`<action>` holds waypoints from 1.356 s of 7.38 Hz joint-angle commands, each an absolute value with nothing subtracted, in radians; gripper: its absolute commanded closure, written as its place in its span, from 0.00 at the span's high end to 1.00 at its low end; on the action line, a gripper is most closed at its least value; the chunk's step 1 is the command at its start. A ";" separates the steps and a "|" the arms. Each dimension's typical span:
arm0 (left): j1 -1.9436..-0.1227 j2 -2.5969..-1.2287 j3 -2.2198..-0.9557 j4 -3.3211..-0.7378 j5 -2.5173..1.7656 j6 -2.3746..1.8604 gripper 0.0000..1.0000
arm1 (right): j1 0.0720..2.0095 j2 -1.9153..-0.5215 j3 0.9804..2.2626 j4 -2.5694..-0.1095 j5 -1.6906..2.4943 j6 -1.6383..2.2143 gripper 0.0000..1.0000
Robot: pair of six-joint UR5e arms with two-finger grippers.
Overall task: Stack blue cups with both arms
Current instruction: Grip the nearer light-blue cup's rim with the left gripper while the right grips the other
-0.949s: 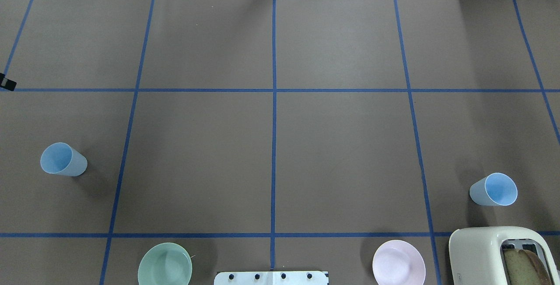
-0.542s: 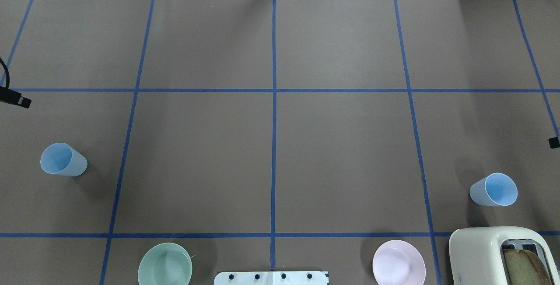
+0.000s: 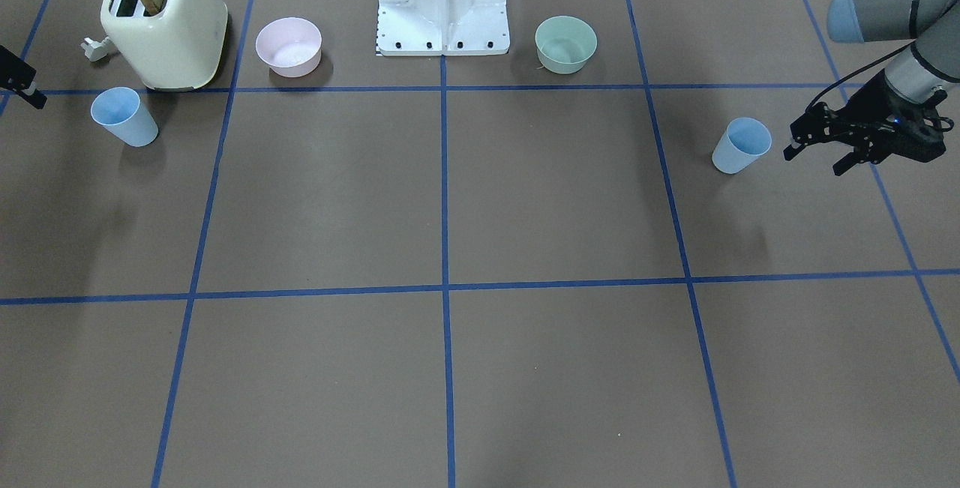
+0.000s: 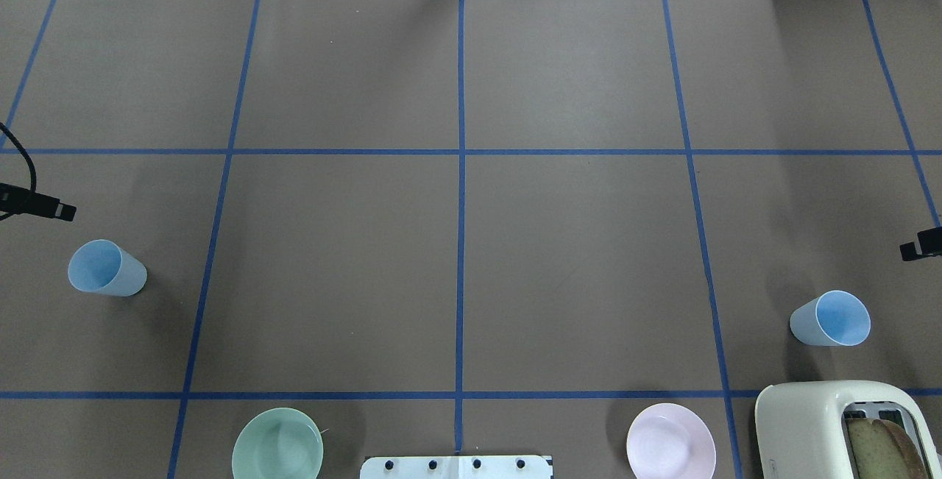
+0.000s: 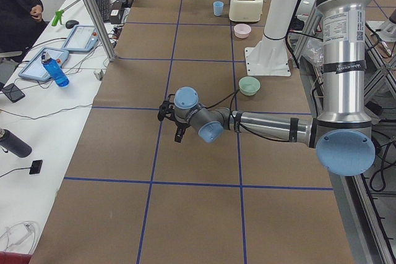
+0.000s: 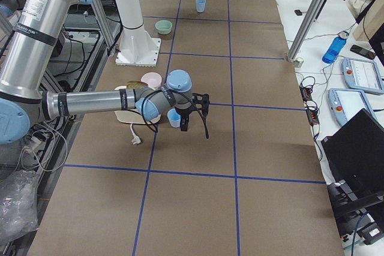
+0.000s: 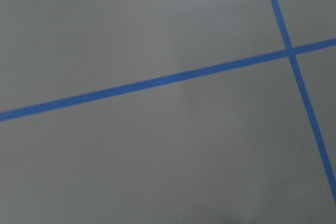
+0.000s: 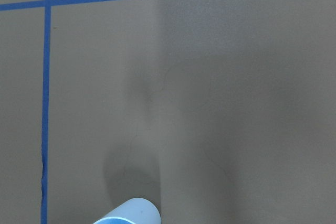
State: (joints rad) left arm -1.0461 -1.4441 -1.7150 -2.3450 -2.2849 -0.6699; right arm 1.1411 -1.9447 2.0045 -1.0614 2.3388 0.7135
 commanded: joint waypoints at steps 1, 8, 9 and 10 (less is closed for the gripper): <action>-0.994 -1.398 -1.745 -2.390 -2.258 -0.729 0.97 | 1.137 -1.947 2.000 -1.060 2.335 0.716 1.00; -0.910 -1.354 -1.772 -2.393 -2.183 -0.735 0.97 | 1.137 -1.942 1.982 -1.060 2.335 0.715 1.00; -0.898 -1.356 -1.772 -2.393 -2.181 -0.735 0.97 | 1.137 -1.937 1.974 -1.058 2.335 0.713 1.00; -0.891 -1.358 -1.770 -2.393 -2.181 -0.735 0.97 | 1.137 -1.937 1.973 -1.058 2.335 0.712 1.00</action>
